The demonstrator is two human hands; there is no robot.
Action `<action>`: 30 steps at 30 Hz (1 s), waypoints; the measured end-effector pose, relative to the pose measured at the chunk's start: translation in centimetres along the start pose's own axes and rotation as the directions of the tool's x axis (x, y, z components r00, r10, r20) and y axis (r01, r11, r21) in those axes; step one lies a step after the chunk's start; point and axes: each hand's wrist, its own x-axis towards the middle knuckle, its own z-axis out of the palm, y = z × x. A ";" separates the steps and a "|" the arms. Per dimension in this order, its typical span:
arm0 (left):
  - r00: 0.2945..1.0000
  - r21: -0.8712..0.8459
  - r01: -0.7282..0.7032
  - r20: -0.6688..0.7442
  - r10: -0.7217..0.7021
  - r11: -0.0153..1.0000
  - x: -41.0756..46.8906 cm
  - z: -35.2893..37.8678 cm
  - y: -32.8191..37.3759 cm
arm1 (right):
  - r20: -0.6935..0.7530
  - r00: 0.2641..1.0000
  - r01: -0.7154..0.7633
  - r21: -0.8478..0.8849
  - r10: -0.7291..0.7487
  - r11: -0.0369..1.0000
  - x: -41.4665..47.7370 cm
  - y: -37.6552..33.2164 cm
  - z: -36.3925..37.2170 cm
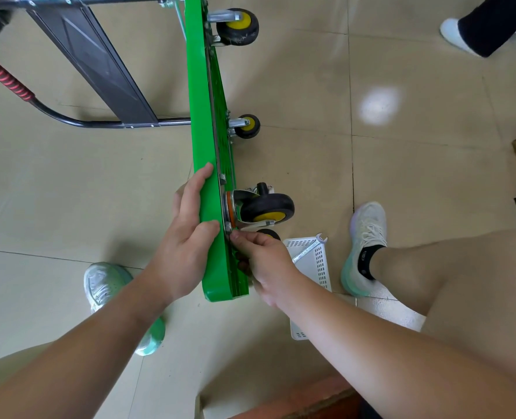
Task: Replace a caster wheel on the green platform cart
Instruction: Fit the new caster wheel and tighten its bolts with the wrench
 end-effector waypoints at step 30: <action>1.000 0.020 -0.016 0.001 0.016 1.000 0.0 0.0 0.3 | -0.102 0.955 0.225 -0.357 -0.277 0.907 1.0 1.6 -1.3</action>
